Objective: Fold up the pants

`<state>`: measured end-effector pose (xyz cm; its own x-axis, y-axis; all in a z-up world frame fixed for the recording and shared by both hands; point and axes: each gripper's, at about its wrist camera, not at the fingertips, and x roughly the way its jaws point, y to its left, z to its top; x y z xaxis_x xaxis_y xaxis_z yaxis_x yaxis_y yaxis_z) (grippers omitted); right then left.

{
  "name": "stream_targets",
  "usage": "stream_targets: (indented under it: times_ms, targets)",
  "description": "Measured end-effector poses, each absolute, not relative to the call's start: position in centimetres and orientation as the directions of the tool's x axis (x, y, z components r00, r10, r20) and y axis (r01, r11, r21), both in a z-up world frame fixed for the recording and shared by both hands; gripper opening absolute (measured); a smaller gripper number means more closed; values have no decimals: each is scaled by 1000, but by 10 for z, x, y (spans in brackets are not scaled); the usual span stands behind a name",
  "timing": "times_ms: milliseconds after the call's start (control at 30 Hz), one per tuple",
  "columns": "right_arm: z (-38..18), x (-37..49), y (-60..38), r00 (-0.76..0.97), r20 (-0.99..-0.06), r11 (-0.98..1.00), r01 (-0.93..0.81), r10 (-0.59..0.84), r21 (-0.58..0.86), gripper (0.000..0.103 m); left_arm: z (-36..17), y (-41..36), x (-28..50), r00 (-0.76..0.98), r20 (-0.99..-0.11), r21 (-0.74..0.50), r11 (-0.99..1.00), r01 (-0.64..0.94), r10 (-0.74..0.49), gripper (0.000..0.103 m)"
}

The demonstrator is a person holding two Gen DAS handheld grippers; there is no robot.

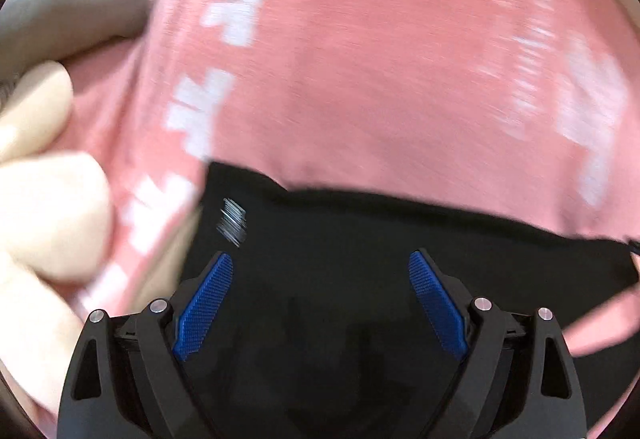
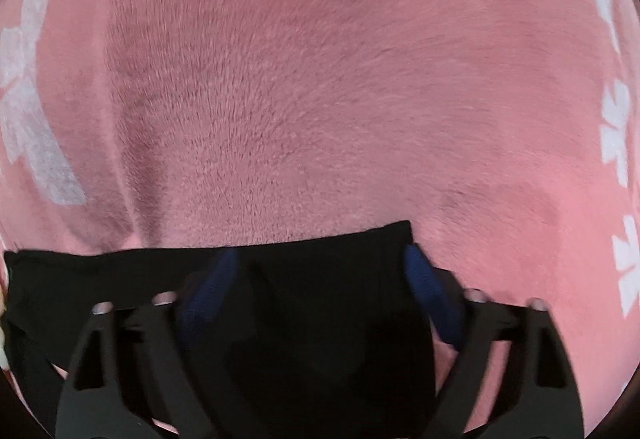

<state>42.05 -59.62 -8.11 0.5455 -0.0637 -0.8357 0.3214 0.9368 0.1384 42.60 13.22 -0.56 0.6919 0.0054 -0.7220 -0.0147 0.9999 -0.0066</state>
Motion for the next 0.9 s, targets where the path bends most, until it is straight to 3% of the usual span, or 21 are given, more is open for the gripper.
stream_targets:
  times_ms: [67, 200, 333, 400, 467, 533, 600, 700, 900]
  targets:
    - [-81, 424, -596, 548, -834, 939, 317, -66, 133, 55, -9, 165, 465, 665, -746, -24, 996, -83, 37, 88]
    - [-76, 417, -596, 572, -816, 932, 332, -79, 142, 11, -26, 217, 526, 627, -778, -84, 981, -177, 46, 88]
    - [-71, 397, -598, 591, -800, 921, 360, -102, 148, 11, -54, 225, 569, 563, -822, -37, 978, -207, 88, 85]
    - [-69, 391, -599, 590, -799, 917, 374, -117, 142, 11, -70, 217, 586, 524, -847, -14, 981, -193, 91, 79]
    - [-68, 389, -600, 589, -800, 912, 382, -115, 150, 11, -86, 213, 598, 474, -874, 10, 978, -206, 109, 54]
    - [-72, 384, -594, 587, -802, 913, 379, -114, 148, 11, -91, 215, 601, 464, -879, 1, 973, -232, 111, 46]
    - [-70, 385, -590, 587, -802, 917, 372, -110, 147, 11, -86, 218, 597, 460, -884, -30, 971, -238, 86, 19]
    - [-61, 383, -584, 602, -791, 921, 361, -109, 149, 11, -62, 224, 571, 526, -850, -117, 971, -208, 10, 11]
    - [-40, 358, -586, 658, -749, 914, 350, -85, 204, 11, 6, 238, 471, 637, -754, -277, 957, -83, -163, 9]
